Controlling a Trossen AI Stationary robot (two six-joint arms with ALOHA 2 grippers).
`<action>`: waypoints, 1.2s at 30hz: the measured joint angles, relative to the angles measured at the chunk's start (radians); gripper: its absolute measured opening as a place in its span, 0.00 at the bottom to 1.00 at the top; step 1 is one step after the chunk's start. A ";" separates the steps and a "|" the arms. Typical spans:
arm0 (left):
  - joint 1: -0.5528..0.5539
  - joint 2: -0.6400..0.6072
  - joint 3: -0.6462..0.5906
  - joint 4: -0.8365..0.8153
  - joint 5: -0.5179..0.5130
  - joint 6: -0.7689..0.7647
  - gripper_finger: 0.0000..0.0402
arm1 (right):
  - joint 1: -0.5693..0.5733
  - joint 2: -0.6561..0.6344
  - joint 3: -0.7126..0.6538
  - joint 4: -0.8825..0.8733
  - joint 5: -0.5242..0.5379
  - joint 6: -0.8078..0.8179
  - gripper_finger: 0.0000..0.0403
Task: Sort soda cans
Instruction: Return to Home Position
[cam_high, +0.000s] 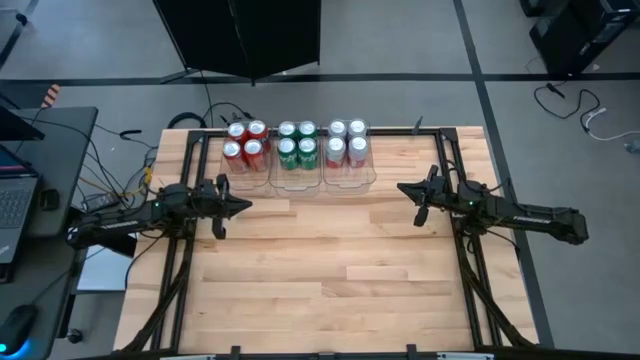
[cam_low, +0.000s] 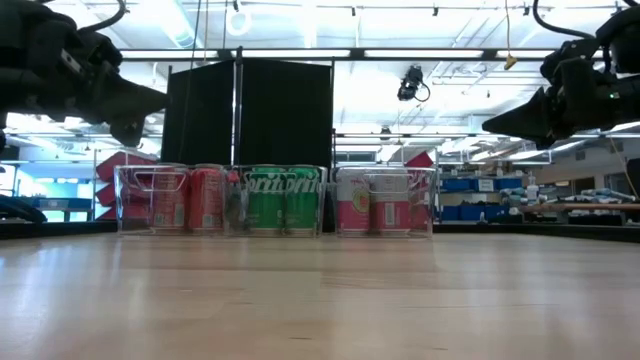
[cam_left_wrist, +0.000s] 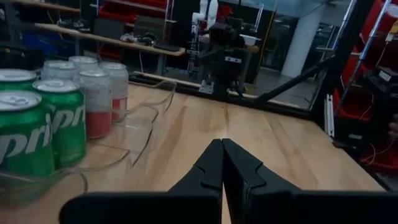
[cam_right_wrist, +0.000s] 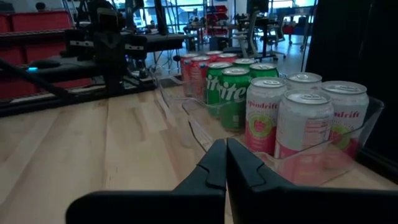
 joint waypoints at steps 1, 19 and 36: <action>0.000 0.000 0.000 0.005 0.001 0.000 0.01 | 0.000 0.000 0.000 0.000 0.000 0.000 0.00; 0.000 0.000 0.000 0.028 0.001 0.006 0.01 | 0.000 -0.001 0.000 0.000 0.000 0.000 0.00; 0.000 0.000 0.000 0.028 0.002 0.007 0.01 | 0.000 -0.001 0.000 0.000 -0.001 0.000 0.00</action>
